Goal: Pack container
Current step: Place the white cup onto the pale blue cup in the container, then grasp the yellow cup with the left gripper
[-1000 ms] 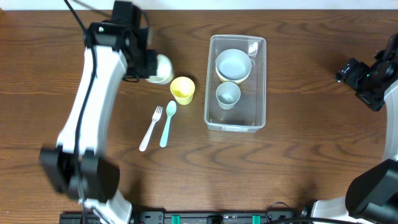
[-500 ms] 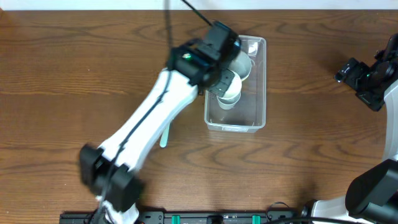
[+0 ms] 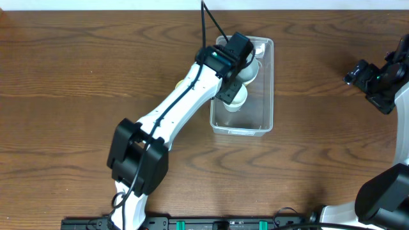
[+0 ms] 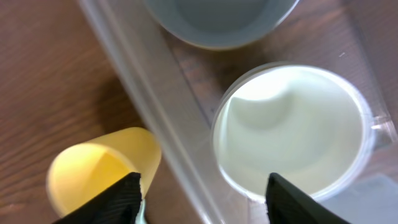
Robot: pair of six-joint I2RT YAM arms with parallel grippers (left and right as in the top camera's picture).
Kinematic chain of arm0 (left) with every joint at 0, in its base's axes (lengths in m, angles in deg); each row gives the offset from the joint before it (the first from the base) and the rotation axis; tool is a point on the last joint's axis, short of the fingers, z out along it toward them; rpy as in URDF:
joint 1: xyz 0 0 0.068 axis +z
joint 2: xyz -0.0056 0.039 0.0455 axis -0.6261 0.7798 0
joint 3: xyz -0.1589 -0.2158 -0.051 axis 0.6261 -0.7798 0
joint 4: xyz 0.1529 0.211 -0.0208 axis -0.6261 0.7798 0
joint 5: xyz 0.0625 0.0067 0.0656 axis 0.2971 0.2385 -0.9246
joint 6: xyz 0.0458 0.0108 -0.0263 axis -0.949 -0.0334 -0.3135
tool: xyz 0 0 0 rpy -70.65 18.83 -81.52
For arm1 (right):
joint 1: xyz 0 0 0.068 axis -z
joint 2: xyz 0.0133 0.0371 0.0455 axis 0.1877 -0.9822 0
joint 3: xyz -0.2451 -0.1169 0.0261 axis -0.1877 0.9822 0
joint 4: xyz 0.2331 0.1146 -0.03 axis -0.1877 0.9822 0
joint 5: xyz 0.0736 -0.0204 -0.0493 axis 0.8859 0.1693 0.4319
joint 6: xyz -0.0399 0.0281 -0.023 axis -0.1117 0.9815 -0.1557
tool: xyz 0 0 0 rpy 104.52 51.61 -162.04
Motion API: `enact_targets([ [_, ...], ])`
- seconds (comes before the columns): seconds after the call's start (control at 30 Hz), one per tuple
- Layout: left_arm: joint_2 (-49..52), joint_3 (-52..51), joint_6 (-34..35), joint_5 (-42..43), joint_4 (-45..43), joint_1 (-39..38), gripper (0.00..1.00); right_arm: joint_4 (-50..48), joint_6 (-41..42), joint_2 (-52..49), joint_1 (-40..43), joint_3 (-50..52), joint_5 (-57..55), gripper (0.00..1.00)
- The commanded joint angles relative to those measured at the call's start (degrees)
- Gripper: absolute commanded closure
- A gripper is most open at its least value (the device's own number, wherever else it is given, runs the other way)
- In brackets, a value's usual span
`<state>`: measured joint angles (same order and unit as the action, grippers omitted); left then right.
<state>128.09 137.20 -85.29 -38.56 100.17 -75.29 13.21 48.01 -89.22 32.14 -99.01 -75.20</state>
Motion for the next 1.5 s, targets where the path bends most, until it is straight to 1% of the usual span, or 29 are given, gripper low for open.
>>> enact_targets([
  [0.0,-7.76,5.29,-0.35,-1.55,1.36,0.90,0.33,0.00,-0.04,-0.26,0.37,0.11,-0.37,0.01],
  [0.1,-12.33,5.44,-0.33,-2.62,2.38,3.63,0.33,0.00,-0.04,-0.26,0.37,0.11,-0.37,0.01],
  [0.17,-13.77,5.44,-0.31,-2.73,4.92,6.51,0.33,0.00,-0.07,-0.26,0.37,0.11,-0.35,0.01],
  [0.23,-13.66,4.90,0.79,-2.69,7.89,10.19,0.33,0.00,-0.04,-0.26,0.37,0.11,-0.35,0.01],
  [0.3,-12.92,2.60,2.05,-2.45,8.48,13.16,0.33,0.00,-0.04,-0.26,0.37,0.11,-0.37,0.01],
  [0.43,-9.53,-3.52,2.25,3.50,6.69,17.73,0.33,0.00,-0.04,-0.26,0.37,0.11,-0.35,0.01],
  [0.6,-3.58,-7.32,3.32,5.05,4.04,19.61,0.32,0.00,-0.07,-0.26,0.37,0.11,-0.35,0.01],
  [0.83,2.19,-7.87,3.32,5.05,2.71,19.43,0.34,0.00,-0.04,-0.26,0.37,0.11,-0.35,0.01],
  [0.87,2.78,-7.89,3.32,5.05,2.73,19.43,0.37,0.00,-0.04,-0.26,0.37,0.11,-0.35,0.01],
  [0.93,3.63,-7.98,3.32,5.05,2.71,19.43,0.53,0.00,-0.04,-0.26,0.37,0.11,-0.35,0.01],
  [0.97,3.78,-7.98,3.32,5.05,2.75,19.43,0.64,0.00,-0.04,-0.26,0.37,0.11,-0.35,0.01],
  [1.0,3.93,-7.98,3.32,5.07,2.75,19.43,0.71,0.00,-0.04,-0.26,0.37,0.11,-0.35,0.01],
  [1.03,3.93,-7.98,3.32,5.55,2.71,19.43,0.75,0.00,-0.04,-0.26,0.37,0.11,-0.35,0.01],
  [1.2,3.96,-8.02,3.15,12.87,1.38,19.43,0.74,0.00,-0.04,-0.26,0.37,0.11,-0.37,0.01],
  [1.27,4.04,-8.15,3.17,13.90,0.61,19.43,0.72,0.00,-0.07,-0.26,0.37,0.11,-0.37,0.01],
  [1.4,4.04,-9.16,3.30,13.84,-0.35,19.43,0.72,0.00,-0.07,-0.26,0.37,0.11,-0.37,0.01],
  [1.43,4.07,-9.33,3.30,13.81,-0.35,19.43,0.78,0.00,-0.07,-0.26,0.37,0.11,-0.37,0.01],
  [1.47,4.07,-9.38,3.30,13.77,-0.31,19.43,0.92,0.00,-0.04,-0.26,0.37,0.11,-0.37,0.01],
])
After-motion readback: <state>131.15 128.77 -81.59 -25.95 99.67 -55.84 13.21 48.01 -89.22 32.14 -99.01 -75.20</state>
